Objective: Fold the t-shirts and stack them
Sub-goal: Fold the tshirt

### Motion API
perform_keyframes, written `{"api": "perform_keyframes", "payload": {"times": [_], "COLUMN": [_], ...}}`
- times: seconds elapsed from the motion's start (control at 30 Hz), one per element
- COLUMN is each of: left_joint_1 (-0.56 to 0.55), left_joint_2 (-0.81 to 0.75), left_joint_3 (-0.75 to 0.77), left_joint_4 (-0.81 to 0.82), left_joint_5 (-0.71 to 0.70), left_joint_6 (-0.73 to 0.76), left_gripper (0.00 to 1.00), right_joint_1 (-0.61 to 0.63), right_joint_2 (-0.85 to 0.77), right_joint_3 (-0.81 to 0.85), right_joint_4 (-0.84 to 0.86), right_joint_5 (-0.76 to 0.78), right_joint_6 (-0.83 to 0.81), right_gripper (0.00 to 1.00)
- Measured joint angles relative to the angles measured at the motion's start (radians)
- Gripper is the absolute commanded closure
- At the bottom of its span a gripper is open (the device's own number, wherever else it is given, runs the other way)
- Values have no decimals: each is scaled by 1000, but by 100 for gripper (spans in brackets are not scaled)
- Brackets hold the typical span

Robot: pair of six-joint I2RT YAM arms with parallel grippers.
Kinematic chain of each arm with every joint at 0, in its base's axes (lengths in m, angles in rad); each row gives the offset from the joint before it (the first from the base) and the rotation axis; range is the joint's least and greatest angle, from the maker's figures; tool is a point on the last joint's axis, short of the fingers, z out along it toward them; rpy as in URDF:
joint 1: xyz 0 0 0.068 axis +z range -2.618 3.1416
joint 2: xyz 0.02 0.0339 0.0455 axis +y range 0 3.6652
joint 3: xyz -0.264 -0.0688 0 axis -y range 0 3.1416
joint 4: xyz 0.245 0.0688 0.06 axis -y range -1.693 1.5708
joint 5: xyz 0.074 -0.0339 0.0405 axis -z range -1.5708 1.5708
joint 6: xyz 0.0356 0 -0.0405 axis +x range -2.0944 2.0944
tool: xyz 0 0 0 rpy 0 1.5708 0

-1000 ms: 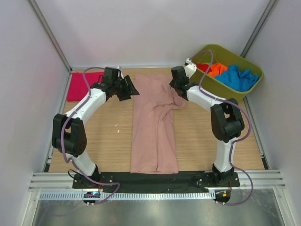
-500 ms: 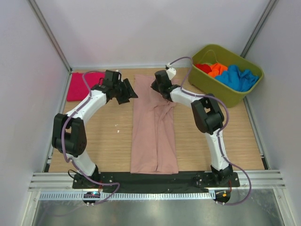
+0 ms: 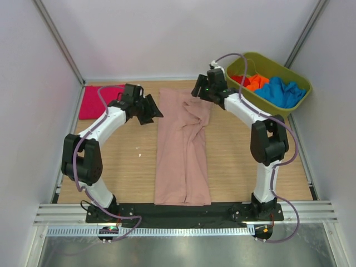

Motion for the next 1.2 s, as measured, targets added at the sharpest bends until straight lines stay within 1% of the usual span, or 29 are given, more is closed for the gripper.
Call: {"api": "perform_keyframes", "payload": {"times": [0.17,0.23,0.37,0.5,0.6,0.7,0.8,0.83,0.93,1.0,1.2], "left_joint_1": [1,2,3,6,7,7,7,7,7,7,7], "left_joint_2": [0,0,0,0,0,1,6,8,16,20,22], "left_joint_3": [8,14,24,27,31,34,35,35,35,35,35], "left_joint_4": [-2,-4,-4,-6,-8,-9,-10,-10,-11,-11,-10], "left_joint_5": [25,34,44,46,46,48,52,53,53,54,62], "left_joint_6": [1,1,2,3,3,3,3,3,3,2,2], "left_gripper": [42,42,42,43,42,42,42,42,43,43,43], "right_joint_1": [-122,-150,-163,-163,-164,-164,-164,-164,-164,-163,-151], "right_joint_2": [-14,-1,30,43,43,43,43,42,39,27,-12], "right_joint_3": [-84,-104,-128,-150,-193,-246,-284,-290,-299,-314,-327], "right_joint_4": [-47,-76,-108,-101,-47,4,38,48,80,98,120], "right_joint_5": [-46,-58,-98,-148,-189,-212,-225,-230,-239,-243,-248], "right_joint_6": [-62,-77,-102,-105,-92,-71,-62,-60,-57,-58,-68], "right_gripper": [33,32,32,32,35,40,50,56,57,54,53]}}
